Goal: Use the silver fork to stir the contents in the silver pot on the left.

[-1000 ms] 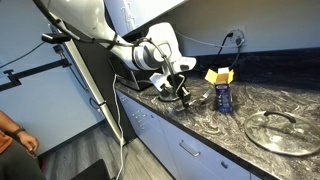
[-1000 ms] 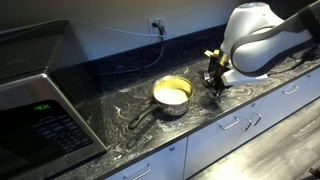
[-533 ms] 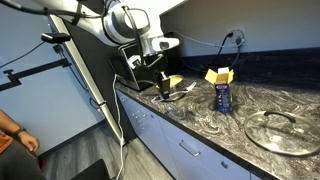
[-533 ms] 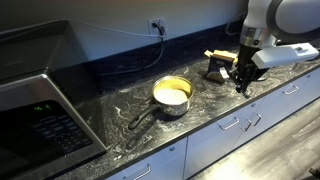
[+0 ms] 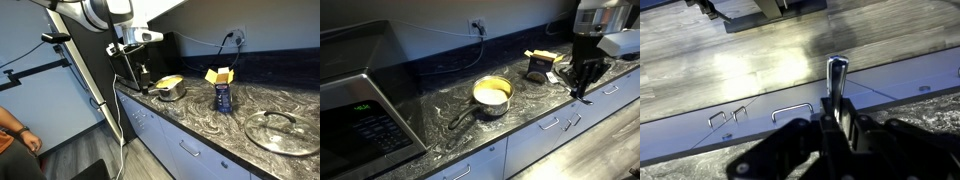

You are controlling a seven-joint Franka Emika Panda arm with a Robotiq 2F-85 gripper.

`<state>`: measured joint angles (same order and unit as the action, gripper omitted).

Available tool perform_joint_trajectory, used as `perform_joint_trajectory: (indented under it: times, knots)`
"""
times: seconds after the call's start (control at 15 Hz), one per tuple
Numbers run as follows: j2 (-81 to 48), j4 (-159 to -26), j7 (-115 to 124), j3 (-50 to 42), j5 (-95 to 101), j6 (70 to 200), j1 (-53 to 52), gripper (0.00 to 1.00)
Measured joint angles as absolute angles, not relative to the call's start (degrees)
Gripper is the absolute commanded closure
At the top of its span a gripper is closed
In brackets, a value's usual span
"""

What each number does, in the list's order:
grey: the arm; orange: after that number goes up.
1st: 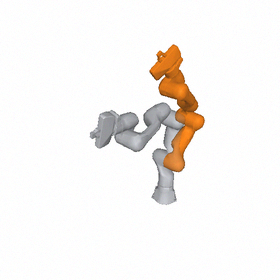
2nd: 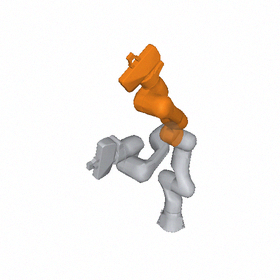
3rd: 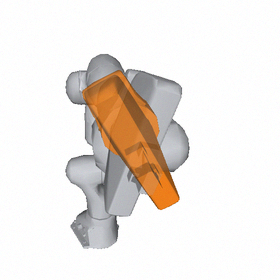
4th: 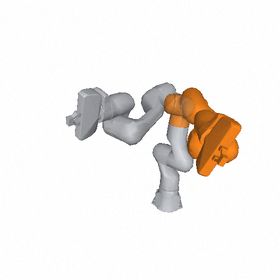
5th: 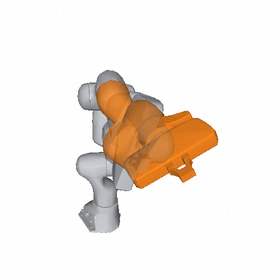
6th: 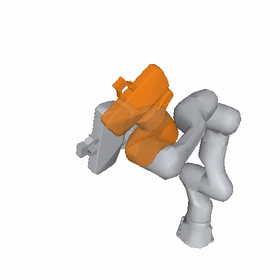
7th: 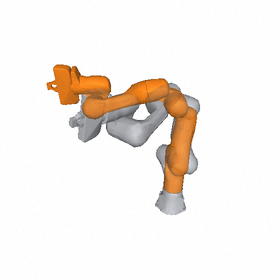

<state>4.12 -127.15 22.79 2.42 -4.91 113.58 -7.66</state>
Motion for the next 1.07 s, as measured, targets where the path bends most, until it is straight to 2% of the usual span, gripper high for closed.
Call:
perform_joint_trajectory:
  times: [0.2, 0.6, 1.07]
  knots:
    - [3.5, -126.9, 23.7, 2.5, -9.5, 112.2, -7.3, 0.96]
    - [3.2, -122.9, 33.0, 3.2, -22.6, 99.6, -7.3, 0.96]
    - [-3.8, -117.2, 28.8, 3.2, -46.4, 98.1, -7.0, 0.96]
